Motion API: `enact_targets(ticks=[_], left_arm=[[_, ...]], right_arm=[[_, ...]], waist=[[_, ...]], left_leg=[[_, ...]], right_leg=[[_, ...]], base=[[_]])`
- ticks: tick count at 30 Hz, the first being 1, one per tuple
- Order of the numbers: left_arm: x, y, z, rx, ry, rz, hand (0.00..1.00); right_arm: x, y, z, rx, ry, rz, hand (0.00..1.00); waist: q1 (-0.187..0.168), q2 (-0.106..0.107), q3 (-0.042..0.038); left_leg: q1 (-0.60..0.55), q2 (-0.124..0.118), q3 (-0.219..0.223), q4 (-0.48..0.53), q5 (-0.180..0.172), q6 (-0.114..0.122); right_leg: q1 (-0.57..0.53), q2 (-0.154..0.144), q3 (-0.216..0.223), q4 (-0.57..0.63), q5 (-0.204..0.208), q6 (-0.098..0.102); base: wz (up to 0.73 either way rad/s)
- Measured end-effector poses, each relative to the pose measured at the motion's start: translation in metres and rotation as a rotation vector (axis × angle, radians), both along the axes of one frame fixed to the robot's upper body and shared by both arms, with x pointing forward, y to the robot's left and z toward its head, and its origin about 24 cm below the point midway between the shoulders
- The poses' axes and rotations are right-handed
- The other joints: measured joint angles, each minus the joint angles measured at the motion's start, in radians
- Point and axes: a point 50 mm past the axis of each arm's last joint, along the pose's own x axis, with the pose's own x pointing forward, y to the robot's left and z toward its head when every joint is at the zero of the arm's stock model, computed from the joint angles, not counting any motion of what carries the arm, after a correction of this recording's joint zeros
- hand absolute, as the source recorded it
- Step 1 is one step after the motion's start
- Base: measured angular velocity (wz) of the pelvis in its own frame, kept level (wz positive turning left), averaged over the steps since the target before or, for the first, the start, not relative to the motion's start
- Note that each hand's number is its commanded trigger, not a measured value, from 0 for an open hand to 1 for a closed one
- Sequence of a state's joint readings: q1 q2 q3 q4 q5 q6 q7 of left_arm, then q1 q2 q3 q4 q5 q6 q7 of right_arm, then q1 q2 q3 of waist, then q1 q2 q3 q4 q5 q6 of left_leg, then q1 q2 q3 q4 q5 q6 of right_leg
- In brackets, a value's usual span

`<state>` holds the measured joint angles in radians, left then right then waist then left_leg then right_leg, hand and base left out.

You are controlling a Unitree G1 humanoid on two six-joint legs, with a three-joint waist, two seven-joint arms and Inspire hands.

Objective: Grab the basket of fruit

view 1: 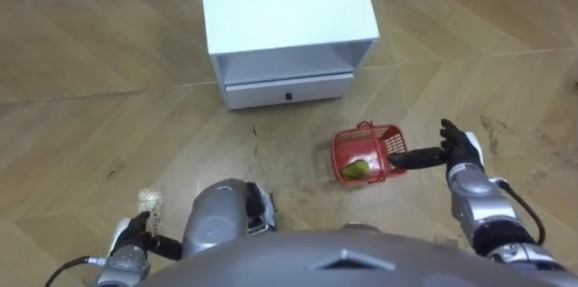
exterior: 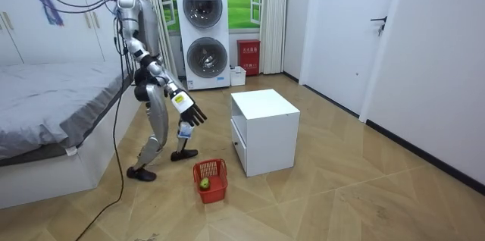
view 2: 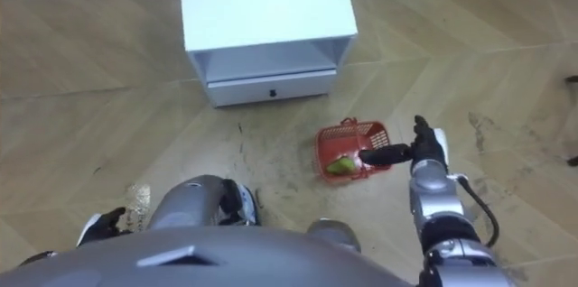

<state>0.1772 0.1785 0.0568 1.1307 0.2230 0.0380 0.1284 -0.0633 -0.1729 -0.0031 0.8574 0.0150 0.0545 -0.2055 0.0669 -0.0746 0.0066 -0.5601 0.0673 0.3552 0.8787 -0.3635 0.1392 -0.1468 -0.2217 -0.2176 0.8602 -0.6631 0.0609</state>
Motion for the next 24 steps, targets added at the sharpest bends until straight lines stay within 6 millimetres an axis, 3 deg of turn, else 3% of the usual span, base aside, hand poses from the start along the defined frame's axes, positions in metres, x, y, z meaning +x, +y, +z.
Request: enact_targets(ticks=[1,2,3,4,5,6,7,8,9,12,13,15,17,21,24], left_arm=[[0.001,-0.001,-0.001,-0.008,0.0,0.018,0.0],[0.002,-0.001,-0.001,-0.011,0.004,0.029,0.0],[0.005,0.0,-0.001,-0.014,-0.001,0.031,0.0],[0.008,0.0,-0.001,-0.014,-0.01,0.027,0.0],[0.015,0.002,0.0,-0.013,-0.031,0.018,0.0],[0.021,0.004,0.002,-0.001,-0.052,0.003,0.0],[0.023,0.007,0.003,0.007,-0.061,-0.001,0.0],[0.028,0.011,0.005,0.022,-0.064,-0.011,0.0],[0.034,0.016,0.006,0.041,-0.062,-0.031,0.0],[0.048,0.017,0.01,0.063,-0.114,-0.038,0.0],[0.055,0.016,0.011,0.06,-0.136,-0.029,0.0],[0.059,0.015,0.011,0.064,-0.145,-0.031,0.0],[0.065,0.015,0.012,0.077,-0.15,-0.043,0.0],[0.057,0.017,0.011,0.086,-0.131,-0.035,0.0],[0.041,0.015,0.007,0.082,-0.09,-0.051,0.0]], right_arm=[[0.011,0.001,0.006,0.001,-0.039,-0.015,0.0],[0.013,0.002,0.006,0.003,-0.05,-0.022,0.0],[0.014,0.003,0.007,0.01,-0.064,-0.04,0.0],[0.014,0.004,0.007,0.014,-0.07,-0.051,0.0],[0.017,0.005,0.009,0.022,-0.084,-0.061,0.0],[0.024,0.008,0.012,0.035,-0.109,-0.062,0.0],[0.029,0.011,0.014,0.045,-0.124,-0.057,0.0],[0.036,0.012,0.017,0.053,-0.145,-0.053,0.0],[0.035,0.011,0.016,0.057,-0.144,-0.072,0.0],[0.041,0.008,0.02,0.085,-0.171,-0.104,0.0],[0.043,0.009,0.021,0.099,-0.182,-0.105,0.0],[0.046,0.009,0.023,0.115,-0.193,-0.101,0.0],[0.048,0.009,0.024,0.137,-0.199,-0.098,0.0],[0.048,0.005,0.025,0.183,-0.209,-0.125,0.0],[0.049,0.003,0.026,0.165,-0.212,-0.118,0.0]], waist=[[0.01,0.012,0.0043],[0.011,0.015,0.006],[0.015,0.026,0.0001],[0.016,0.031,-0.001],[0.023,0.04,0.0027],[0.029,0.043,0.0051],[0.028,0.033,0.0105],[0.022,0.027,0.0235],[0.017,0.016,0.0242],[-0.003,0.006,0.0282],[-0.022,0.003,0.0265],[-0.043,0.004,0.0274],[-0.05,0.0,0.0281],[-0.076,-0.016,0.0356],[-0.089,-0.024,0.0318]], left_leg=[[-0.059,-0.014,-0.032,0.067,-0.014,-0.007],[-0.086,-0.019,-0.048,0.096,-0.019,-0.01],[-0.137,-0.035,-0.087,0.151,-0.034,-0.038],[-0.161,-0.043,-0.105,0.178,-0.041,-0.049],[-0.204,-0.057,-0.13,0.228,-0.056,-0.048],[-0.244,-0.074,-0.138,0.267,-0.072,-0.025],[-0.267,-0.085,-0.138,0.288,-0.083,-0.006],[-0.309,-0.101,-0.146,0.354,-0.096,0.02],[-0.352,-0.103,-0.143,0.433,-0.12,0.057],[-0.468,-0.128,-0.144,0.623,-0.189,0.064],[-0.508,-0.15,-0.143,0.681,-0.206,0.066],[-0.562,-0.169,-0.138,0.755,-0.223,0.07],[-0.603,-0.169,-0.127,0.812,-0.235,0.069],[-0.64,-0.187,-0.116,0.91,-0.26,0.077],[-0.648,-0.187,-0.116,0.943,-0.276,0.067]], right_leg=[[-0.05,-0.01,0.008,0.073,-0.062,-0.002],[-0.072,-0.011,0.009,0.105,-0.08,0.0],[-0.104,-0.018,-0.004,0.158,-0.106,-0.008],[-0.117,-0.022,-0.01,0.183,-0.117,-0.009],[-0.149,-0.025,-0.013,0.238,-0.14,-0.007],[-0.199,-0.042,-0.005,0.331,-0.148,-0.006],[-0.231,-0.053,0.008,0.412,-0.141,-0.005],[-0.293,-0.064,0.034,0.592,-0.077,-0.004],[-0.317,-0.076,0.055,0.744,-0.023,0.005],[-0.348,-0.115,0.106,0.971,0.003,0.021],[-0.353,-0.13,0.125,1.041,0.006,0.026],[-0.37,-0.135,0.142,1.135,0.006,0.026],[-0.394,-0.14,0.153,1.215,0.009,0.021],[-0.37,-0.143,0.161,1.332,0.008,0.019],[-0.359,-0.142,0.159,1.361,0.003,0.009]], base=[[-0.06],[0.09],[0.22],[0.25],[0.04],[-0.09],[-0.08],[0.21],[0.37],[0.49],[0.53],[0.6],[0.43],[0.31],[0.11]])
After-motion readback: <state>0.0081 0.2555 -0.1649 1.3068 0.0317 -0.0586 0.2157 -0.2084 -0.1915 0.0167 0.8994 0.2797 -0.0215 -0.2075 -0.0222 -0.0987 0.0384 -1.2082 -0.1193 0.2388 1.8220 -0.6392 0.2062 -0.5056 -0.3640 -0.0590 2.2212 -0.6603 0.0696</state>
